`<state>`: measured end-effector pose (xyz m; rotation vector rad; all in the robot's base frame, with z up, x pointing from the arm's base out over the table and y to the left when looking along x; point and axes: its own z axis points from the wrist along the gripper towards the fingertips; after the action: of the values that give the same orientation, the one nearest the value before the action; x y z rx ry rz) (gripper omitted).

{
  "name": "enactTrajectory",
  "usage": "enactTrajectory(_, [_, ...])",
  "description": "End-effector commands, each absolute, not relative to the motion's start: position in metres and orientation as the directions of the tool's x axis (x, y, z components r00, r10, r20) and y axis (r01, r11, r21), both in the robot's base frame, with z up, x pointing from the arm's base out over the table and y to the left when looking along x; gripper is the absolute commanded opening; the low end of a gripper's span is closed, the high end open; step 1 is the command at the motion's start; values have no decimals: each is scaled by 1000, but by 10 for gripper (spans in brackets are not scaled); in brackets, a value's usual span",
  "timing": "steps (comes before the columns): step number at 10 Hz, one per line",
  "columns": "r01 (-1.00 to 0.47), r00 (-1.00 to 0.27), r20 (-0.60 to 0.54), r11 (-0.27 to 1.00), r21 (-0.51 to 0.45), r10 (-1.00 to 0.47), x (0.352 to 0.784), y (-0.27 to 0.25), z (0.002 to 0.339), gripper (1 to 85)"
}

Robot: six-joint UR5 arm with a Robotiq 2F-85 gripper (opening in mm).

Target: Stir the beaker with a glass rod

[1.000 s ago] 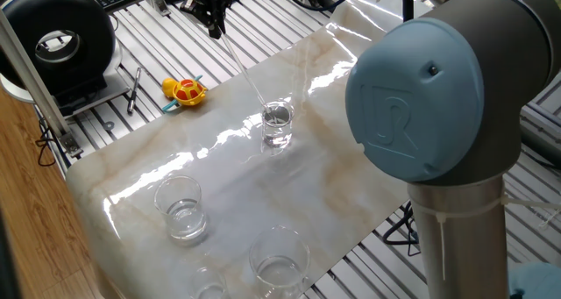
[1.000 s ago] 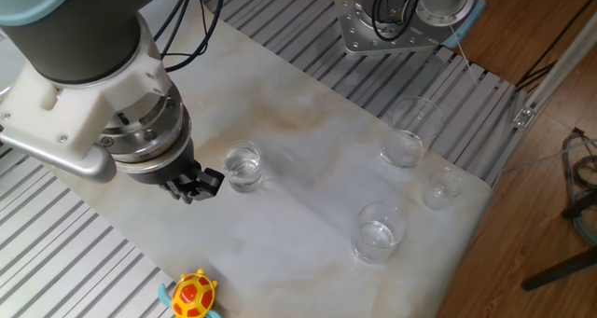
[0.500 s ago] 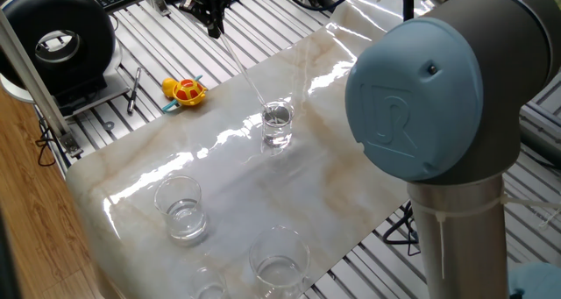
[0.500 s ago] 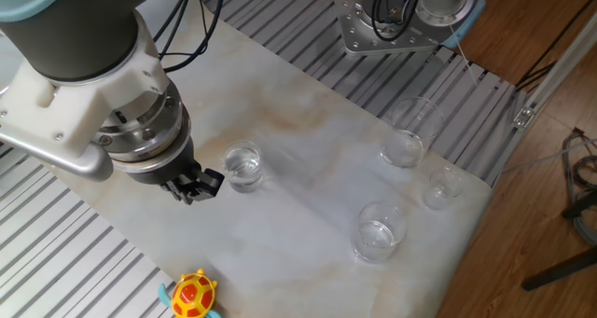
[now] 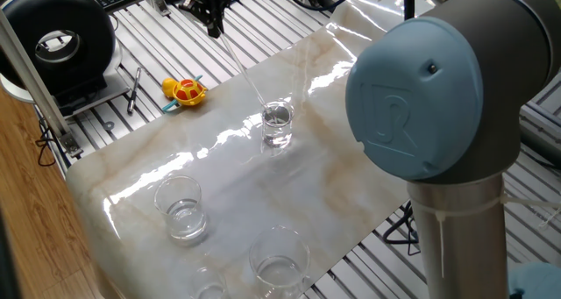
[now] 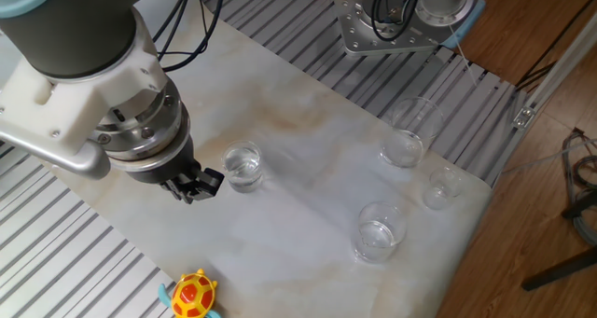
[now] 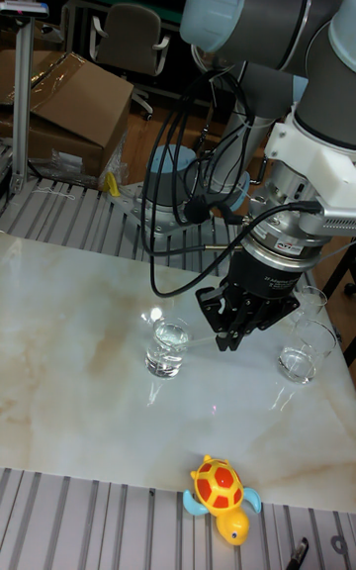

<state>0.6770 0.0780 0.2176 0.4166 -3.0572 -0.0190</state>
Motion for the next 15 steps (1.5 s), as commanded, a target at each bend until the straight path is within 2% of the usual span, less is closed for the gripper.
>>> enactTrajectory(1, [-258, -965, 45, 965, 48, -260, 677, 84, 220, 10])
enactTrajectory(7, [-266, -961, 61, 961, 70, -270, 670, 81, 238, 10])
enactTrajectory(15, [-302, -952, 39, 951, 69, -305, 668, 68, 245, 10])
